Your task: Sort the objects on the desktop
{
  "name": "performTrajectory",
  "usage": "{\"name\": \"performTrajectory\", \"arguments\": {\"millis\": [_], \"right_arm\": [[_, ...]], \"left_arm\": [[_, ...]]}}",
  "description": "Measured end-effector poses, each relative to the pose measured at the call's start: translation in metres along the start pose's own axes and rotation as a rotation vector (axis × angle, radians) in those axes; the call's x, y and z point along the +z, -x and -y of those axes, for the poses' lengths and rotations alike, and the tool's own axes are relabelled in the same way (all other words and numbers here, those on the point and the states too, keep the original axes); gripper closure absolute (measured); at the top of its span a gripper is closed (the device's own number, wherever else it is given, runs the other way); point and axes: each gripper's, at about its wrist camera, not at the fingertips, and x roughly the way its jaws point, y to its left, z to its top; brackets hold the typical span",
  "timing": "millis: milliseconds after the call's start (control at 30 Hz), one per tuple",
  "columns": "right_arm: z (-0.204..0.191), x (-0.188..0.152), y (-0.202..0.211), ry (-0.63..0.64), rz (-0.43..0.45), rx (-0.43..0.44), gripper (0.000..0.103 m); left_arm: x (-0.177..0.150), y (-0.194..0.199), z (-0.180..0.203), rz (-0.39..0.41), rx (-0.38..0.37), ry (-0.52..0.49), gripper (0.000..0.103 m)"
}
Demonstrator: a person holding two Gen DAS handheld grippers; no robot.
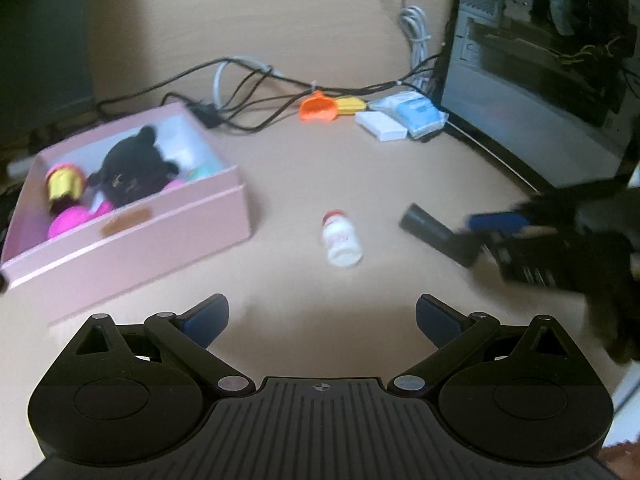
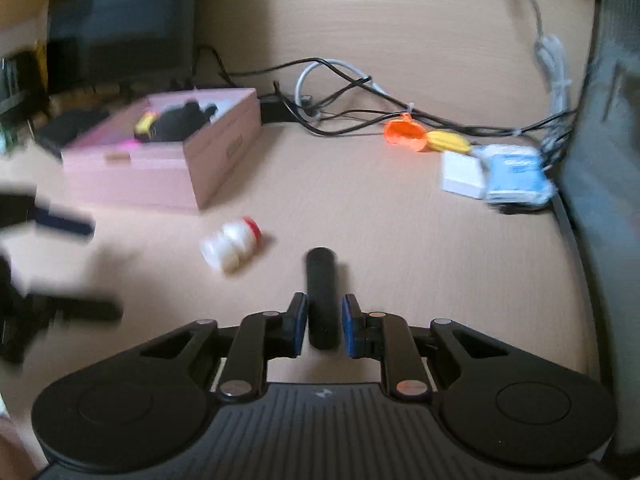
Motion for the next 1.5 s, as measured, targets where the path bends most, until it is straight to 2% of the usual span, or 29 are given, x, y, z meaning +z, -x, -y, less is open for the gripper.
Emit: {"name": "performTrajectory", "arguments": {"millis": [67,100,167,267,300,333,367,433,600,633,667,700,800,900,967,1100,1167,1233,1333,1400,1500], "right_arm": [[0.002,-0.011,0.008,0.000,0.015,-0.050,0.051],[0.005,-0.014,0.013,-0.026,0.023,-0.061,0.046],[0.013,-0.021,0.020,-0.117,0.033,-0.071,0.035],[0.022,-0.029,0.031,-0.240,0.044,-0.049,0.026],[0.022,-0.033,0.033,-0.261,0.045,-0.042,0.025],[0.022,-0.035,0.035,-0.272,0.044,-0.035,0.025],[0.020,-0.037,0.036,-0.269,0.045,-0.032,0.025],[0.017,-0.039,0.038,-0.255,0.048,-0.034,0.025],[0.019,-0.033,0.035,-0.232,0.076,-0.056,0.025],[0.021,-0.029,0.032,-0.221,0.080,-0.078,0.033],[0.025,-0.025,0.028,-0.214,0.077,-0.093,0.050],[0.030,-0.020,0.021,-0.217,0.063,-0.094,0.055],[0.043,-0.009,0.004,-0.239,0.056,-0.075,0.057],[0.049,-0.001,-0.013,-0.221,0.029,-0.064,0.058],[0.050,0.001,-0.022,-0.214,0.001,-0.040,0.074],[0.036,0.008,-0.026,-0.160,-0.019,0.027,0.084],[0.021,0.011,-0.022,-0.110,-0.013,0.081,0.085],[0.002,0.011,-0.016,-0.036,0.007,0.151,0.085],[-0.026,0.008,-0.009,0.070,0.017,0.233,0.085],[-0.041,0.005,-0.007,0.123,0.022,0.245,0.084],[-0.047,-0.002,-0.005,0.169,0.016,0.234,0.072]], "left_arm": [[0.007,-0.010,0.005,0.001,0.005,-0.009,0.022],[0.011,-0.017,0.007,-0.005,0.006,-0.003,0.031],[0.018,-0.029,0.005,-0.003,0.000,0.014,0.031],[0.028,-0.047,0.008,-0.003,0.008,-0.014,0.034],[0.031,-0.052,0.011,-0.005,0.014,-0.027,0.038],[0.033,-0.058,0.013,-0.009,0.020,-0.039,0.048],[0.034,-0.062,0.014,-0.014,0.025,-0.047,0.052],[0.036,-0.065,0.015,-0.017,0.031,-0.049,0.074],[0.028,-0.048,0.015,-0.013,0.010,-0.065,0.074],[0.025,-0.043,0.015,-0.016,0.012,-0.073,0.074],[0.020,-0.037,0.014,-0.020,0.012,-0.074,0.074],[0.015,-0.030,0.011,-0.024,0.008,-0.068,0.074],[-0.001,-0.012,-0.001,-0.045,-0.004,-0.037,0.074],[-0.015,0.002,-0.016,-0.064,0.027,-0.013,0.073],[-0.023,0.007,-0.027,-0.076,0.067,0.008,0.070],[-0.035,0.014,-0.051,-0.090,0.126,0.068,0.067],[-0.037,0.018,-0.060,-0.084,0.150,0.082,0.062],[-0.040,0.020,-0.067,-0.083,0.183,0.084,0.051],[-0.042,0.023,-0.077,-0.081,0.217,0.104,0.049],[-0.043,0.026,-0.082,-0.076,0.225,0.124,0.049],[-0.042,0.030,-0.081,-0.061,0.206,0.137,0.041]]}}
